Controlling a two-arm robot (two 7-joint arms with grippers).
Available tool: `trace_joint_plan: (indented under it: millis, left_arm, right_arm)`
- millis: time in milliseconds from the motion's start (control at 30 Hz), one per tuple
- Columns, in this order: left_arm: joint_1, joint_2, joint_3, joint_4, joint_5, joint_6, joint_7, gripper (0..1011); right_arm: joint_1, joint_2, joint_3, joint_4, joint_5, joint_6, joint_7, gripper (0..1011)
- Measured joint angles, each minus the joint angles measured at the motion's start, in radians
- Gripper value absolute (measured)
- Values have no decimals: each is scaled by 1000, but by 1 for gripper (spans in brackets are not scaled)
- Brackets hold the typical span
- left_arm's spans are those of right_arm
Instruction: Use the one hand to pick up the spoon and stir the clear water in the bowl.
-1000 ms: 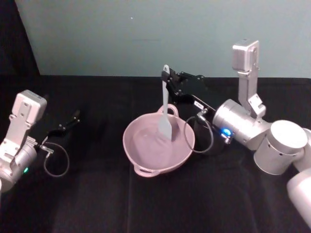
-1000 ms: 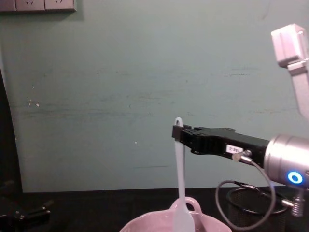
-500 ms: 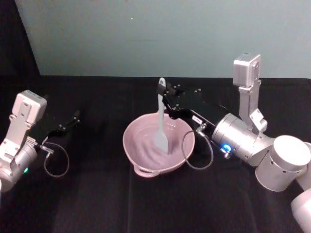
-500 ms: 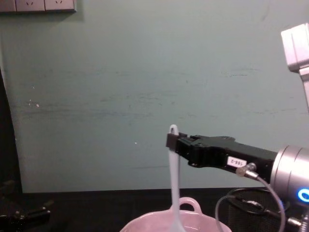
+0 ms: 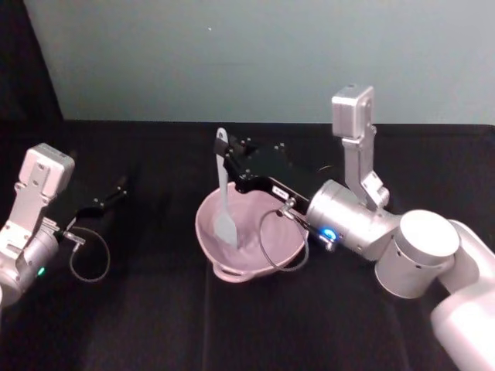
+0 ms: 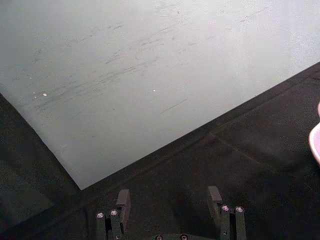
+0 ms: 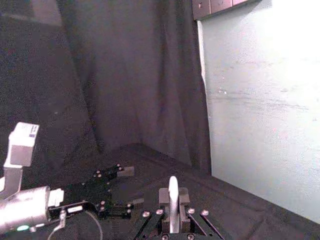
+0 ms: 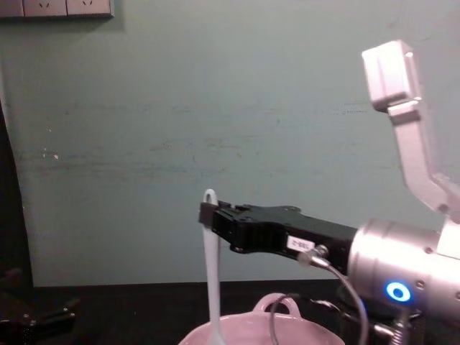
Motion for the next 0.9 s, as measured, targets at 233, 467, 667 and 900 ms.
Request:
trace_joint_plan:
  millis: [233,467,667,900]
  left_arm:
    - [0,0,0,0,0,0,0,1011]
    - [0,0,0,0,0,0,0,1011]
    - [0,0,0,0,0,0,0,1011]
    - [0,0,0,0,0,0,0,1011]
  right_arm:
    - [67,-34,-12,82,-13,-2,2,110]
    - [110,-50,-4,141,-19,-3,1,110]
    - [120,-41,16,150,-21,-3,-7,110]
    - [96,-8,40,110,-21,8,-21,110]
